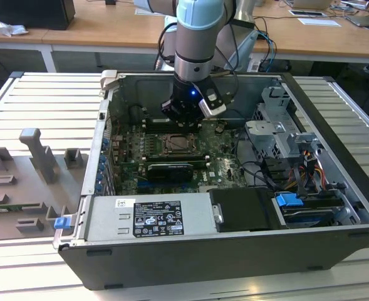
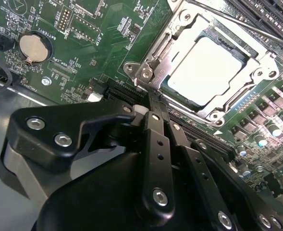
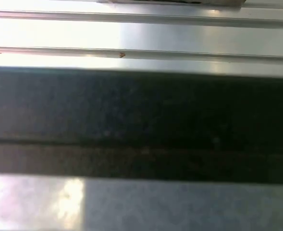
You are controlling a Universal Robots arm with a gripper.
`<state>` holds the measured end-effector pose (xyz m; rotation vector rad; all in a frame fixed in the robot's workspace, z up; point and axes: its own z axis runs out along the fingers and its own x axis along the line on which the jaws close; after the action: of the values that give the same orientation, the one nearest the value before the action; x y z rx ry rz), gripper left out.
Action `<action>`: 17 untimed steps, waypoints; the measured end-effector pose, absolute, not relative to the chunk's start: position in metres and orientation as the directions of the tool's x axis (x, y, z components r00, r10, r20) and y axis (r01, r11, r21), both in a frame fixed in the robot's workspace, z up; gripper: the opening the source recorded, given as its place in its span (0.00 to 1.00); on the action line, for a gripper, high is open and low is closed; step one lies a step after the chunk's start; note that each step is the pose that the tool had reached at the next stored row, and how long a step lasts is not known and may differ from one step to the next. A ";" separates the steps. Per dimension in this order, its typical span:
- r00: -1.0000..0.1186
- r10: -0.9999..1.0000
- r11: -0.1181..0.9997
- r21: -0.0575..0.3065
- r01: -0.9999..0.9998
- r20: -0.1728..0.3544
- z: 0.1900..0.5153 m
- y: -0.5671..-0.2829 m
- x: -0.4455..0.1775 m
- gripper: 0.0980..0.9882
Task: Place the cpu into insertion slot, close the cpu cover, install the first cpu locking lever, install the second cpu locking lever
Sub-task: 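Install the first cpu locking lever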
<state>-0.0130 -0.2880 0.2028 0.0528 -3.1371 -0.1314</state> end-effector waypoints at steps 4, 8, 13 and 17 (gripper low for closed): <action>-0.999 -0.033 0.996 0.082 -0.033 0.000 0.201 -0.288 -0.013 0.01; -0.999 -0.033 0.996 0.086 -0.033 0.000 0.201 -0.288 -0.013 0.01; -0.999 -0.033 0.995 0.091 -0.033 0.000 0.208 -0.288 -0.013 0.01; -0.999 -0.034 0.995 0.091 -0.034 0.000 0.215 -0.288 -0.013 0.01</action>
<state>-0.0129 -0.2881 0.2151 0.0528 -3.1365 -0.1437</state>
